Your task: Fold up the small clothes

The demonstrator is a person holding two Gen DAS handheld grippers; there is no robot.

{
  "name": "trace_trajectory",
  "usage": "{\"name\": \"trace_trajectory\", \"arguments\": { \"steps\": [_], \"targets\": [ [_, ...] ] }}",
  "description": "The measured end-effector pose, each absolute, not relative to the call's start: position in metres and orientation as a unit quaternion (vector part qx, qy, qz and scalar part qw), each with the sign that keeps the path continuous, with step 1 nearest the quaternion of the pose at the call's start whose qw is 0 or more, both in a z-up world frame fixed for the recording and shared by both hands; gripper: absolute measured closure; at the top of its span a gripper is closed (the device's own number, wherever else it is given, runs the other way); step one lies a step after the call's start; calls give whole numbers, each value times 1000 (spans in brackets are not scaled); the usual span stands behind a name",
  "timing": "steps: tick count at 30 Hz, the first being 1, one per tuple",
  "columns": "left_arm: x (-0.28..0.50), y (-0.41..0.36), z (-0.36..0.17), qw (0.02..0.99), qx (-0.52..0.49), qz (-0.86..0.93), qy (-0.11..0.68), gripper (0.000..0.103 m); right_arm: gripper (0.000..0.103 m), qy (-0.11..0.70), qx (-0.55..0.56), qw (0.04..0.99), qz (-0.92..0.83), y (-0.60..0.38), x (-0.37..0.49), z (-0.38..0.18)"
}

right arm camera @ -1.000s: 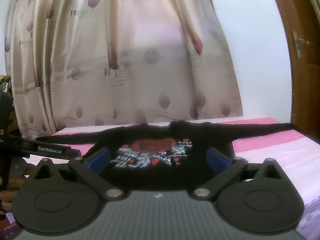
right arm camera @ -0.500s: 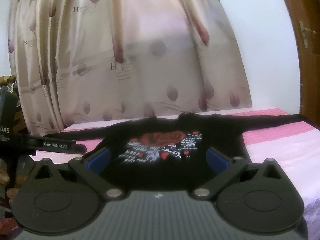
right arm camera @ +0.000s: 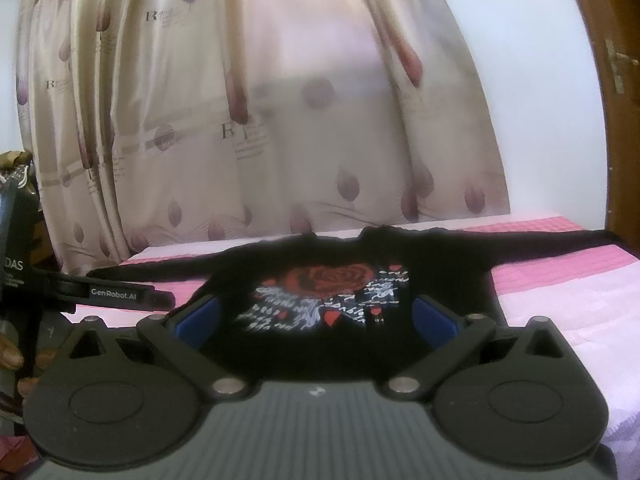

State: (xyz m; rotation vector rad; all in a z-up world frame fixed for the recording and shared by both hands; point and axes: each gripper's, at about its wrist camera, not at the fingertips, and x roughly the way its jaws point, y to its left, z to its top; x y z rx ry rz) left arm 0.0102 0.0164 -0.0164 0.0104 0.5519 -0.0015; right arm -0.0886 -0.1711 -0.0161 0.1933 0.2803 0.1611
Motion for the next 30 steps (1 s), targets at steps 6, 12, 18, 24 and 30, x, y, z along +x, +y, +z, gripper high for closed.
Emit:
{"name": "trace_trajectory", "arguments": {
  "steps": [6,12,18,24,30],
  "targets": [
    [27,14,-15,959,7,1,282,0,0,148,105,980,86,-174,-73,-15],
    [45,4,-14,959,21,1,281,0,0,151,107,979,86,-180,-55,-14],
    [67,-5,-20,959,28,-6,283,0,0,152,113,980,68,-199,-31,-16],
    [93,6,-42,964,28,-22,265,0,0,171,218,960,34,-286,10,-32],
    [120,30,-76,960,10,4,279,0,0,191,373,906,-60,-422,50,-72]
  ]
}}
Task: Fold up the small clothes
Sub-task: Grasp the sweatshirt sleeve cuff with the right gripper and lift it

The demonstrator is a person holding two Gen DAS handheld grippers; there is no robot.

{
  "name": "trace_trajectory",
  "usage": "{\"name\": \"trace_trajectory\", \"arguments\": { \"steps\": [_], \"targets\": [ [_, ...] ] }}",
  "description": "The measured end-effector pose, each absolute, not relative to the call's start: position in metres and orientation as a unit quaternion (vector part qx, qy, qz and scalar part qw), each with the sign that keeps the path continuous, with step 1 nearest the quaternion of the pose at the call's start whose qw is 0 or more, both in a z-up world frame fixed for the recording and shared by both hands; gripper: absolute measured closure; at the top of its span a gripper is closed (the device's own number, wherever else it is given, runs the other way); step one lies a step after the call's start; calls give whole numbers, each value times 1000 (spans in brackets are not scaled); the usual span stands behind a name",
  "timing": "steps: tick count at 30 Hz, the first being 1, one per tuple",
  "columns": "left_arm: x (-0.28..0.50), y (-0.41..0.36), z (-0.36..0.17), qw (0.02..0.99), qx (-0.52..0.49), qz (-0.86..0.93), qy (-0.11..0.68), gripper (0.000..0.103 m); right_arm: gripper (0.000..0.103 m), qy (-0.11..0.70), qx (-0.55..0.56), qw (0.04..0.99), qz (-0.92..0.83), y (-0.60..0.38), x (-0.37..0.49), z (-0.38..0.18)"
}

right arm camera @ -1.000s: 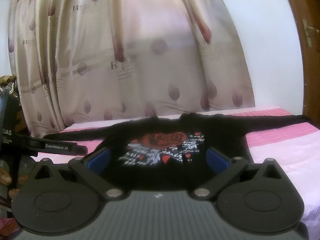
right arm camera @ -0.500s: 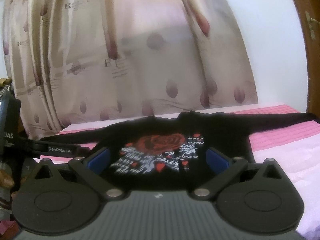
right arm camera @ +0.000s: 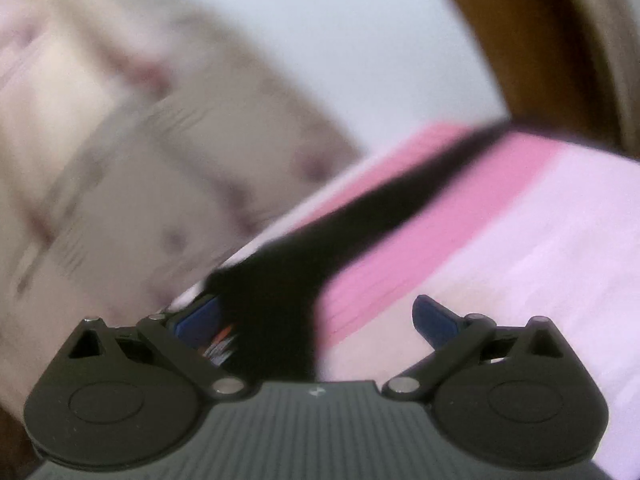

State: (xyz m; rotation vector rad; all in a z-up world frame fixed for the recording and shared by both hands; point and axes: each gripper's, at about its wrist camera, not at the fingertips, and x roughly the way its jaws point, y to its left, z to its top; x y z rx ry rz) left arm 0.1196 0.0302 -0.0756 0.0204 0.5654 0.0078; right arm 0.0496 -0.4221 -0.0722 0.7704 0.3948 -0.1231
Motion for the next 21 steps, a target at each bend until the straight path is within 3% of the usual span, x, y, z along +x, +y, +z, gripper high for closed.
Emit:
{"name": "trace_trajectory", "arguments": {
  "steps": [5,19,21],
  "targets": [
    [127,41,-86,954,-24,10,299,0,0,173,473,856,-112,-524,81,-97],
    [133,42,-91,944,-38,22,327,0,0,153,572,783,-193,-675,146,-138],
    [135,39,-92,943,-28,26,331,0,12,163,593,769,-178,-684,155,-149]
  ]
}}
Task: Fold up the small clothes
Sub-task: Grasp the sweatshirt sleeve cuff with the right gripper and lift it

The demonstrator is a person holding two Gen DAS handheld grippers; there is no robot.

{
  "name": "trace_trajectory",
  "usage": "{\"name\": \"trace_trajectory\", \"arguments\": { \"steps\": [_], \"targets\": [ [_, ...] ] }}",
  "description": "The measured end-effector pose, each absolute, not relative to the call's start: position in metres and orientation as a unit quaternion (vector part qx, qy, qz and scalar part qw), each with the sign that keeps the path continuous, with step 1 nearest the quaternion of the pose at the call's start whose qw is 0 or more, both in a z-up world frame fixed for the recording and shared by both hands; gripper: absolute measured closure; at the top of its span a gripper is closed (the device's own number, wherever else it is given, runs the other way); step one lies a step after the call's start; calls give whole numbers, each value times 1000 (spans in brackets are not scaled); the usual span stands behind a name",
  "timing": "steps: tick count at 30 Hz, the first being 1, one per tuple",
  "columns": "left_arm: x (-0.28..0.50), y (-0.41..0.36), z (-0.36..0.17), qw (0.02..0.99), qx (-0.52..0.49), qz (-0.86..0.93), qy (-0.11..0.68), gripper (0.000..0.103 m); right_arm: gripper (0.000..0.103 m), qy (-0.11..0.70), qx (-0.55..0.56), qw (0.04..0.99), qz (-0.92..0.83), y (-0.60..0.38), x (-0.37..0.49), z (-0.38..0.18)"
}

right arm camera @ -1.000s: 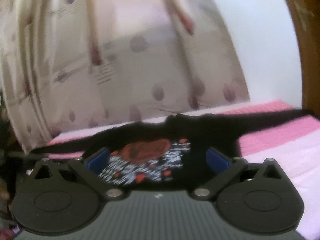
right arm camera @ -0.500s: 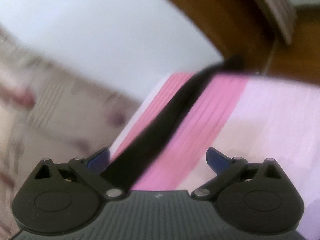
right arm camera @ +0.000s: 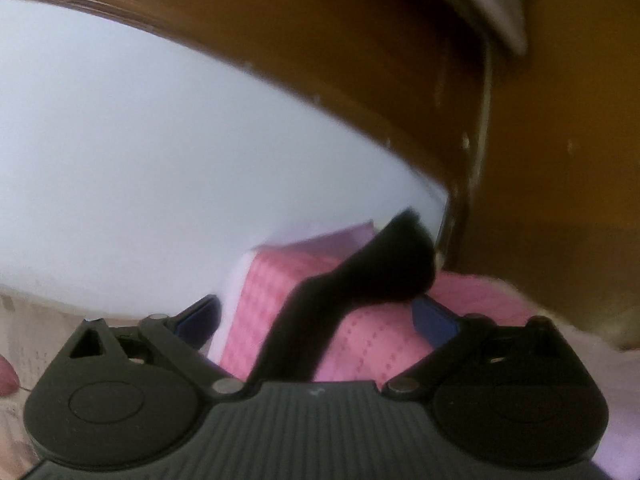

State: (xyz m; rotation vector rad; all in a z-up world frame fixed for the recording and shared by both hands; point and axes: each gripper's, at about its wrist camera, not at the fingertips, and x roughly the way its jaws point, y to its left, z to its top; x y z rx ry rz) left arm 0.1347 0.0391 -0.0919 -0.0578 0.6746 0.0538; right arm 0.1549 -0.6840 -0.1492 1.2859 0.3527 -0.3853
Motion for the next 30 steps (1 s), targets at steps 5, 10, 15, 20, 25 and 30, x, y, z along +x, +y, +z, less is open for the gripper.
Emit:
{"name": "trace_trajectory", "arguments": {
  "steps": [5,10,15,20,25,30],
  "targets": [
    [136,35,-93,941,-12,32,337,0,46,176,590,772,-161,-686,179,-154],
    [137,34,-94,941,-9,34,337,0,80,166,576,779,-185,-690,179,-153],
    [137,35,-93,941,-9,33,337,0,84,149,548,798,-203,-693,168,-139],
    [137,35,-93,941,-11,33,336,0,82,145,584,776,-190,-703,161,-140],
    [137,35,-93,941,-10,33,337,0,19,154,622,743,-192,-702,162,-150],
    [137,35,-93,941,-10,33,337,0,20,170,630,728,-210,-700,182,-161]
  ]
}}
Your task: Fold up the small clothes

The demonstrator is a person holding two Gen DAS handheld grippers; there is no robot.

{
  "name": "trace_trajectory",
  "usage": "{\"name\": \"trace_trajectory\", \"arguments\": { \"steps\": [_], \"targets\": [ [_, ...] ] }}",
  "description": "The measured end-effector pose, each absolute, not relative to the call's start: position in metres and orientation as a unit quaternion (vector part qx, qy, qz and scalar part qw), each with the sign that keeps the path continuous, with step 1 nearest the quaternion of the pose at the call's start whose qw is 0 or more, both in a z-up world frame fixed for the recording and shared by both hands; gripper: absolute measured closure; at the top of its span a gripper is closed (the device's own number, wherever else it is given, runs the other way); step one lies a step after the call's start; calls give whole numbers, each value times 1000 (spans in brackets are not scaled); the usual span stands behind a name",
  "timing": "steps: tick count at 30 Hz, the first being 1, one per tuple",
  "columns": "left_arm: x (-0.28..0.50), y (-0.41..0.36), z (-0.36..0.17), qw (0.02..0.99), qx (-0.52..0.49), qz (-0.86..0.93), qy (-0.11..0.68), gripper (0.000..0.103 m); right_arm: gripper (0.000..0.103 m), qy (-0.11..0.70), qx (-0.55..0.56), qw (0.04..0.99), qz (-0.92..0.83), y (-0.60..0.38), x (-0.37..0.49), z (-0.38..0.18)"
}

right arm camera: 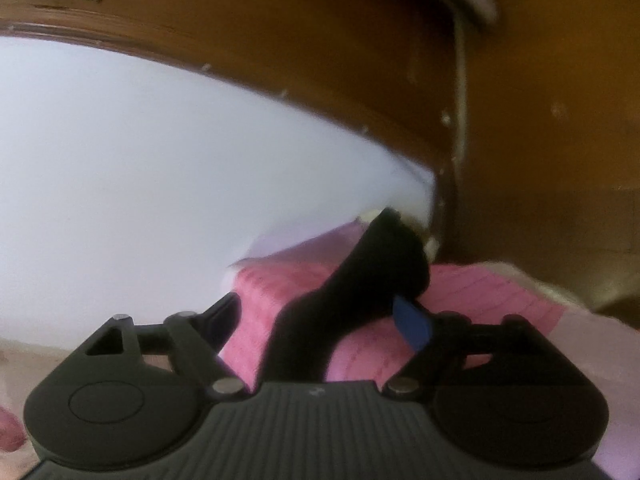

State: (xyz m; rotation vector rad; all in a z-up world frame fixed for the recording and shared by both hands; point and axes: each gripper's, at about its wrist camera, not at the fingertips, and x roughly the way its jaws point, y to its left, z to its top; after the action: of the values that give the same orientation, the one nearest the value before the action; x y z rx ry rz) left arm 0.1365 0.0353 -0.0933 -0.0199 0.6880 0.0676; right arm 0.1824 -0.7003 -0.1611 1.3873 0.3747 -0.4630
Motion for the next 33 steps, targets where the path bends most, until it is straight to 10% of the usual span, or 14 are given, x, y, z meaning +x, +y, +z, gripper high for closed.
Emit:
{"name": "trace_trajectory", "arguments": {
  "steps": [1,3,4,33],
  "targets": [
    [137,35,-94,941,-10,33,337,0,22,176,623,730,-218,-701,190,-163],
    [137,35,-94,941,-10,33,337,0,80,196,603,738,-229,-701,202,-164],
    [137,35,-94,941,-10,33,337,0,84,203,591,744,-237,-700,207,-165],
    [121,77,-66,953,-81,38,291,0,89,79,535,841,-2,-496,241,20]
  ]
}}
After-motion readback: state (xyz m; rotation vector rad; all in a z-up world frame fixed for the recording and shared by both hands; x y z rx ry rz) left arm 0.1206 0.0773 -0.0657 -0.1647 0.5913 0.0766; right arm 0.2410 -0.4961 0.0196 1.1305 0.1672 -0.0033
